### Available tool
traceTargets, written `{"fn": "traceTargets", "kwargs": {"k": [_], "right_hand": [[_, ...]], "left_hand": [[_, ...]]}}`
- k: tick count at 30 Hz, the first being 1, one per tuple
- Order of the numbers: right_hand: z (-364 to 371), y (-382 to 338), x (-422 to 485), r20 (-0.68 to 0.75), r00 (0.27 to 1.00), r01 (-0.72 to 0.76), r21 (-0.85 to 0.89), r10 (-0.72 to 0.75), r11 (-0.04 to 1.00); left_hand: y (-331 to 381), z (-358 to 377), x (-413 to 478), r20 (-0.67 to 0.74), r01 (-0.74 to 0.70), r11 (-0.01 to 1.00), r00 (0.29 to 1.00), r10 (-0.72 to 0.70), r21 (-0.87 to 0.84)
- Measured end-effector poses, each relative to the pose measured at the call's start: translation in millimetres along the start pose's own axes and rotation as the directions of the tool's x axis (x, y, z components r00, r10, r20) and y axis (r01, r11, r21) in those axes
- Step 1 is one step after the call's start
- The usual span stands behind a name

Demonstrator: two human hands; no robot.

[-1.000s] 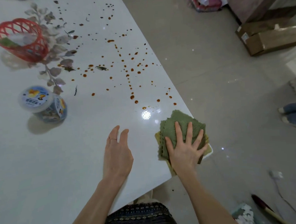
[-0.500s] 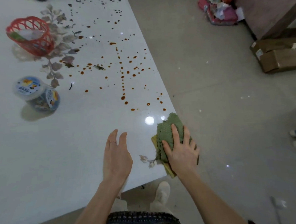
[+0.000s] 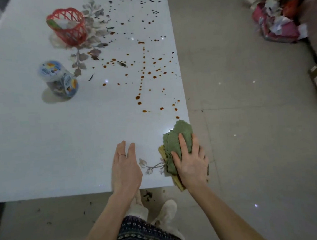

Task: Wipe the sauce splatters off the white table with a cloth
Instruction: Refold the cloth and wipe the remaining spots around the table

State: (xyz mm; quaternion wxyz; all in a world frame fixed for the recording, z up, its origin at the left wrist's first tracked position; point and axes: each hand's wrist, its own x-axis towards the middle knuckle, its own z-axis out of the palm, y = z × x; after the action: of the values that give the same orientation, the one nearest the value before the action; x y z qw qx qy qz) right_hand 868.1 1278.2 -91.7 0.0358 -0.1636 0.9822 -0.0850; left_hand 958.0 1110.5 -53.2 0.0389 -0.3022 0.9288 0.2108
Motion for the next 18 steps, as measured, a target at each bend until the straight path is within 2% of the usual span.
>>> {"fn": "traceTargets", "kwargs": {"k": [5,8,11,14,18], "right_hand": [[5.8,2.7,-24.4,-0.074,0.990,0.114,-0.062,-0.119,0.992],[3.2,3.8,0.1,-0.042,0.978,0.201,-0.103,-0.206,0.974],[-4.6,-2.5,24.1,0.023,0.979,0.205,-0.098,-0.204,0.974],[-1.2,-4.8,16.0,-0.021,0.975,0.218,-0.090,-0.221,0.972],[8.0,-1.6,-7.0,-0.090,0.923,0.367,-0.089,-0.375,0.926]], "left_hand": [[11.1,8.1,4.7,-0.029,0.053,0.998,0.998,-0.053,0.027],[17.9,12.2,7.9,-0.014,0.075,0.996,0.997,-0.074,0.042],[23.2,13.6,11.6,-0.008,0.083,0.995,0.997,-0.083,0.056],[29.0,11.3,15.0,-0.006,0.075,0.997,0.997,-0.075,0.023],[30.5,11.7,21.0,0.006,0.072,0.997,0.997,-0.072,0.001]]}}
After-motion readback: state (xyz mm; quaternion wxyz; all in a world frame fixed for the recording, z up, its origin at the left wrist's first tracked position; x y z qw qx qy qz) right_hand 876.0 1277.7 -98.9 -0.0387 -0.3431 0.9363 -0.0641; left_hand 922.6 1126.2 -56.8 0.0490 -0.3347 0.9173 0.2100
